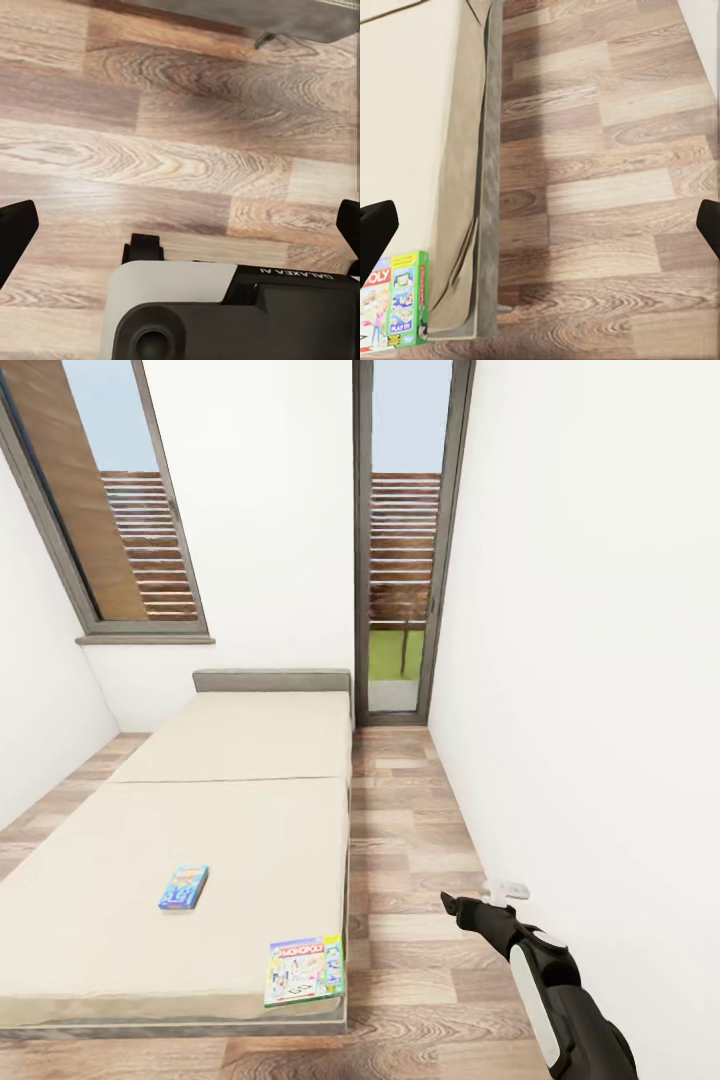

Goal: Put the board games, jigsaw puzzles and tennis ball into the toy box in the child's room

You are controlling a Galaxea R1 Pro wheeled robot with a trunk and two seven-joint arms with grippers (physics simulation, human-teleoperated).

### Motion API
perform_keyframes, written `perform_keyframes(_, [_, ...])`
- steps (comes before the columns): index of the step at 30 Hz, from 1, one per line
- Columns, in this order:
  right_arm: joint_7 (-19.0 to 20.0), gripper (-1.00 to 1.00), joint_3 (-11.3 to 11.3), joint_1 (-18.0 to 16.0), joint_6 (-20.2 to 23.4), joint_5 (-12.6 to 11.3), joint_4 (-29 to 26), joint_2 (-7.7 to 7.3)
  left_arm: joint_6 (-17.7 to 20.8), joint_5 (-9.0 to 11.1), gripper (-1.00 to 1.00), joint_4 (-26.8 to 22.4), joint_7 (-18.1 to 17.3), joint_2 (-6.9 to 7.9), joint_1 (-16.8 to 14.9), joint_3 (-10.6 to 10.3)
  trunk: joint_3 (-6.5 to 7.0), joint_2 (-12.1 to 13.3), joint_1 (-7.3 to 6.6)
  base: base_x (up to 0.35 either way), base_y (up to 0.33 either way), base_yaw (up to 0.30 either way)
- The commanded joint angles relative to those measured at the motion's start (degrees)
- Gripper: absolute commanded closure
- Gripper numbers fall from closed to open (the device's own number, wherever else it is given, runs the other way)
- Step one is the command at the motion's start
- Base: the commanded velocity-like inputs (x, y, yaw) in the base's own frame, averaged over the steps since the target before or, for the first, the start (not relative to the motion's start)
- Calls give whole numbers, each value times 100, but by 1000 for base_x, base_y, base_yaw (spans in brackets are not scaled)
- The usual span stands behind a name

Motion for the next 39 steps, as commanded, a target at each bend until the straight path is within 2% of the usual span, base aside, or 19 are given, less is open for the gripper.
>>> perform_keyframes(1, [19, -100, -16, -4, 32, -34, -2, 6, 49, 6, -100, -12, -41, -6, -1, 46, -6, -5, 1, 0, -73, -17])
perform_keyframes(39, [24, -100, 4, -4, 7, -52, 4, 31, 59, 51, -100, -12, -49, -1, -1, 63, -5, -5, 1, 15, -87, -1])
